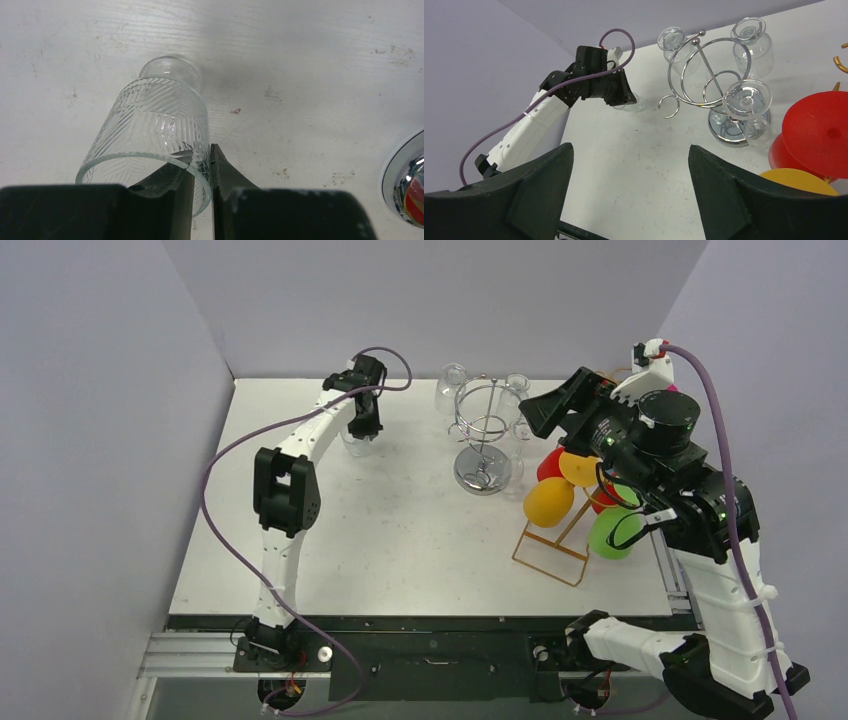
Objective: Take the wine glass off the wine glass rack
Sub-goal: Place the wine glass at the center of the board.
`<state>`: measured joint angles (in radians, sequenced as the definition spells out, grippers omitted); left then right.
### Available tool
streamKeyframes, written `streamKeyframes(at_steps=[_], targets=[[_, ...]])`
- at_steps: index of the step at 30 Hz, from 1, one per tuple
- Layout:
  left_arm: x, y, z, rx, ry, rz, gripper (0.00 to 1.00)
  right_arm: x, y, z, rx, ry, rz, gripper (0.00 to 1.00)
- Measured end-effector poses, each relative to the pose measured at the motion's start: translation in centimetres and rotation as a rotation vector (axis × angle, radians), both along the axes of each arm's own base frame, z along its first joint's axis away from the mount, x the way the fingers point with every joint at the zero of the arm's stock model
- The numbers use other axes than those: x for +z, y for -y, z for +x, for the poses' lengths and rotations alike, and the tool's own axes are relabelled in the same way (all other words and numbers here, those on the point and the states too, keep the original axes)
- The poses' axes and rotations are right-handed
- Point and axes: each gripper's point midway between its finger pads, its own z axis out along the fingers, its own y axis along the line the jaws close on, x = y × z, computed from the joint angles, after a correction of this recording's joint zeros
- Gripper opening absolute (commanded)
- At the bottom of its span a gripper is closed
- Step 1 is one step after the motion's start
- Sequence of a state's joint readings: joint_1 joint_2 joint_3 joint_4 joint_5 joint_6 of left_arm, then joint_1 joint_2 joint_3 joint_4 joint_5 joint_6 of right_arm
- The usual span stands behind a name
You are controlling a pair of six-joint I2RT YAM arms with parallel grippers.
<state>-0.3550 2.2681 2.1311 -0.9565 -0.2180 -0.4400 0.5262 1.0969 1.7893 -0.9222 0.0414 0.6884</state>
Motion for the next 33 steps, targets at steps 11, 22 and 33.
streamKeyframes(at_steps=[11, 22, 33], targets=[[-1.1, -0.3, 0.5, 0.001, -0.017, 0.001, 0.29, -0.6, 0.0, 0.0, 0.0, -0.011, -0.006, 0.8], [1.3, -0.7, 2.0, 0.012, 0.052, 0.01, 0.49, -0.9, -0.2, 0.3, 0.0, -0.02, -0.012, 0.8], [5.4, -1.0, 3.5, 0.015, 0.14, -0.005, 0.56, -1.3, -0.2, 0.4, 0.0, -0.03, -0.017, 0.81]])
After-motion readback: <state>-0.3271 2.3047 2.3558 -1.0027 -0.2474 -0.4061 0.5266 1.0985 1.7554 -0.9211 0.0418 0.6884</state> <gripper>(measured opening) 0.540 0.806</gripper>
